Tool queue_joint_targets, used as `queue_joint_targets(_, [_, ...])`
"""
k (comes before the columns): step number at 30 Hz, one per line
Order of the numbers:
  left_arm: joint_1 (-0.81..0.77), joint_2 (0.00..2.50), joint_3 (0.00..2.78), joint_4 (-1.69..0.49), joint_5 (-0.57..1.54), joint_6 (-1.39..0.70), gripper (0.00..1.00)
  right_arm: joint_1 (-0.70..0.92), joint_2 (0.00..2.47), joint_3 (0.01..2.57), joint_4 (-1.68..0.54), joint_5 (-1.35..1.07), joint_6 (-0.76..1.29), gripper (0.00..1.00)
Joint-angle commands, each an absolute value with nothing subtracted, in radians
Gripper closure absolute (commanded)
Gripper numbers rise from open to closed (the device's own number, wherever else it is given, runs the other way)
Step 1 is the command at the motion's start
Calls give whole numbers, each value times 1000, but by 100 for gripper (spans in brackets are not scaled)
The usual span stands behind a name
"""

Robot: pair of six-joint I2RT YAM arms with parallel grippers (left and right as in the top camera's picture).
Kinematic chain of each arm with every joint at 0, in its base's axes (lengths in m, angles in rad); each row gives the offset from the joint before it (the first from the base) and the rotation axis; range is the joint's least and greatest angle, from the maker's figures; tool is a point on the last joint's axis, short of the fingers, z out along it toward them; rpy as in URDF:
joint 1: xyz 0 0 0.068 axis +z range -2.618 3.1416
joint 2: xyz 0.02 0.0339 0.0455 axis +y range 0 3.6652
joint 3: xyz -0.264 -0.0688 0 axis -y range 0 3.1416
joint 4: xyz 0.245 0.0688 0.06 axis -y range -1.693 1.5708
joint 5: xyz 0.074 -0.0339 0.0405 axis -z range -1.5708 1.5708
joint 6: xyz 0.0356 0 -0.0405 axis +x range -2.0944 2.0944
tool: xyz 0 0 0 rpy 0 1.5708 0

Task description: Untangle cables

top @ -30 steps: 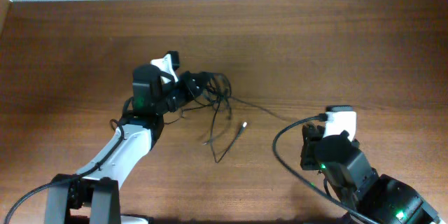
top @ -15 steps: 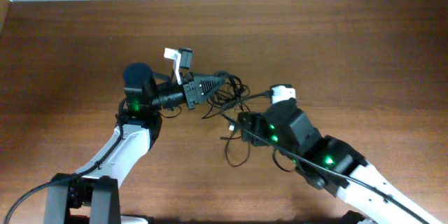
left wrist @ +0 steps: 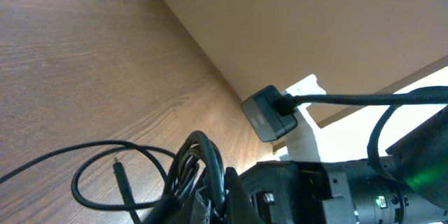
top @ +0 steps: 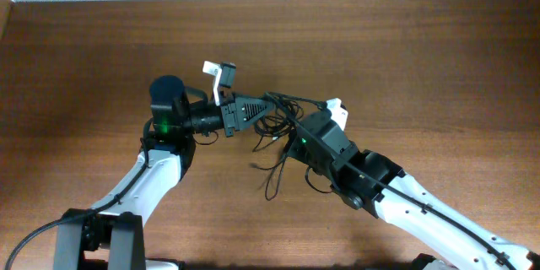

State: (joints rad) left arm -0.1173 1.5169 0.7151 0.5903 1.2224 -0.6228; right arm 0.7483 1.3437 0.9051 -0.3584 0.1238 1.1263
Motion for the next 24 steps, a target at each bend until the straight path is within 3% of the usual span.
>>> queue_joint_targets(1, [-115,1513,722,595,1254,-564,100,749,1335,913,-408,212,1030,96])
queue_joint_targets(8, [-115,1513,722,533,1138,-543,100,745,1008,913,-425,168,628,96])
queue_joint_targets(14, [-115,1513,722,200,696,-545,100,745,721,913,-488,148,481,96])
queue_joint_targets(19, [-115,1513,722,179,669,-640,100,745,681,913,-627,218,479,95])
queue_joint_targets(21, [-115,1513,722,209,730,-643,100,745,701,913,-676,225,479,84])
queue_joint_targets(23, [-115,1513,722,295,884,-594,100,745,738,913,-714,241,480,53])
queue_joint_targets(24, [-115,1513,722,349,962,-565,100,745,763,913,-719,241,492,44])
